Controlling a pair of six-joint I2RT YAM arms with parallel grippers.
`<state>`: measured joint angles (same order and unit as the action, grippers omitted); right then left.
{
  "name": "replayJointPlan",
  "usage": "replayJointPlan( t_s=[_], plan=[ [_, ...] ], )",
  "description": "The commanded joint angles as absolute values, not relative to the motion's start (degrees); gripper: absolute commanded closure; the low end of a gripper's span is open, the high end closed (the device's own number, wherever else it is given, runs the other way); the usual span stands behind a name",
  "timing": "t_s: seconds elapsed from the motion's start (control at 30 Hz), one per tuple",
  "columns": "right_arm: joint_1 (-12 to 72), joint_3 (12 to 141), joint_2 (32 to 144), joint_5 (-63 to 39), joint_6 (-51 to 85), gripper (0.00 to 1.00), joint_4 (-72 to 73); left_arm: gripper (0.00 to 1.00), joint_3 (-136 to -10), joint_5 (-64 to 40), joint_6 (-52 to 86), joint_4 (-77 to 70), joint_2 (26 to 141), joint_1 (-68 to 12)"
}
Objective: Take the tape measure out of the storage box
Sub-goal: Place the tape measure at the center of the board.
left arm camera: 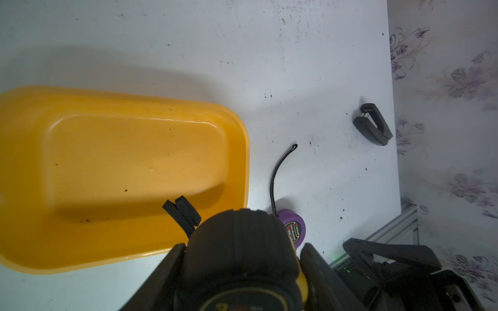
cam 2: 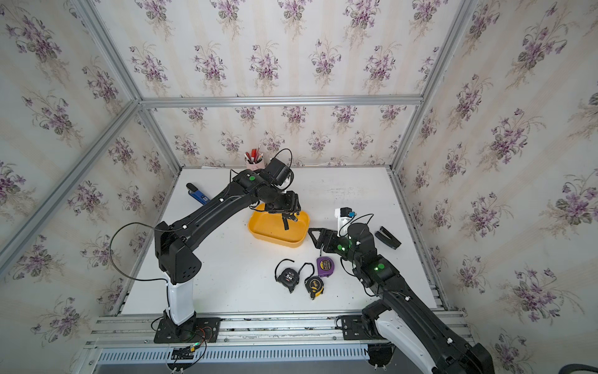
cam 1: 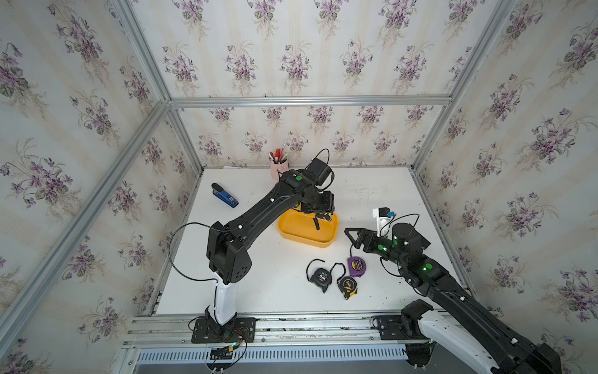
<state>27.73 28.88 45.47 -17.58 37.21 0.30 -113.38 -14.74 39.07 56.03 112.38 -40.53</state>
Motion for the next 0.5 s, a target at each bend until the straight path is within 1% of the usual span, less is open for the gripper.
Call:
replayJointPlan(
  t_s=[0.0,0.17,0.4,0.43,0.47],
  plan=[
    [28.25,28.60,45.93,-20.13,36.89,0.17,7.55,0.79,-112.04,-19.66,44.21,50.77,110.78,-40.51],
    [29.51,28.56,46.42,-20.49,37.73,0.17,11.16,0.78,-111.19,-23.89,46.99,48.11,110.24,-40.81],
    [30.41,28.65,48.11,-20.09,38.11,0.18,14.35,0.78,-110.31,-25.56,49.67,45.70,110.01,-41.91],
    [32.57,28.74,48.44,-19.83,38.06,0.18,14.62,0.78,-110.22,-25.49,49.88,45.62,109.95,-42.15],
    [32.54,28.73,48.79,-19.49,38.18,0.18,15.02,0.79,-110.16,-25.33,50.16,45.62,109.71,-42.28]
  ],
)
